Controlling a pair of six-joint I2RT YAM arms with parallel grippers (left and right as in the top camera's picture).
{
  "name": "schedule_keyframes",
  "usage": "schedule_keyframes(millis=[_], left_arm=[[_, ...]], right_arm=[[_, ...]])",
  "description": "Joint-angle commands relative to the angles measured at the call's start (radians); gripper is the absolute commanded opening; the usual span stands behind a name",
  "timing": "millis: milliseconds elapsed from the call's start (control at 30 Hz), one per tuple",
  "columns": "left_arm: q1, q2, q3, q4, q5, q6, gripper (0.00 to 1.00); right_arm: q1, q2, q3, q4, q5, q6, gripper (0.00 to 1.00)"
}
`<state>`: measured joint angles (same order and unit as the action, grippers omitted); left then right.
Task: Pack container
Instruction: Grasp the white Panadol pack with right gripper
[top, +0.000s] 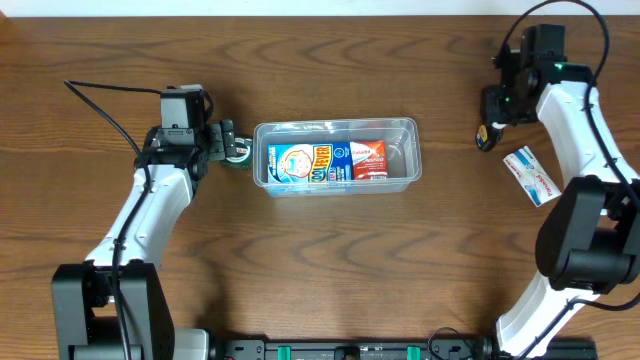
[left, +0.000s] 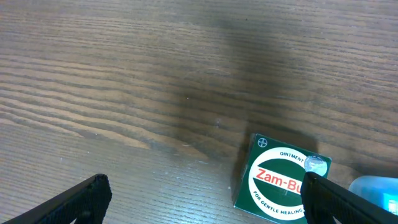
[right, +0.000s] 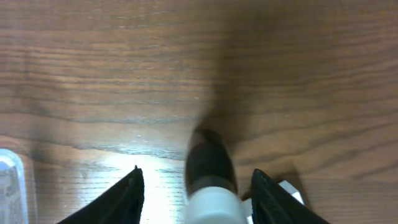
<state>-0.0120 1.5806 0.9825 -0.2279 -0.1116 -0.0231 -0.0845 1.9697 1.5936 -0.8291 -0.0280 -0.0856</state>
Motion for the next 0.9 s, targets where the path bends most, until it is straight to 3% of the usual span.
schedule_keyframes(millis=[0,667,733,800,867], left_arm=[[0.003,0.005,0.016,0.0,-0.004,-0.001,0.98],[0.003,0.005,0.016,0.0,-0.004,-0.001,0.98],[0.003,0.005,0.016,0.0,-0.004,-0.001,0.98],[0.003,0.005,0.016,0.0,-0.004,-0.001,0.98],[0.003,0.005,0.016,0.0,-0.004,-0.001,0.98]], right_arm=[[0.021,0.005,-0.005,-0.001,0.006,-0.01,0.56],[0.026,0.013,-0.077,0.057,0.052,-0.024,0.54],[0.026,0.013,-0.077,0.061,0.055,-0.024,0.49],[0.026,0.013,-0.077,0.063,0.055,-0.024,0.38],[0.026,0.013,-0.077,0.061,0.055,-0.024,0.36]])
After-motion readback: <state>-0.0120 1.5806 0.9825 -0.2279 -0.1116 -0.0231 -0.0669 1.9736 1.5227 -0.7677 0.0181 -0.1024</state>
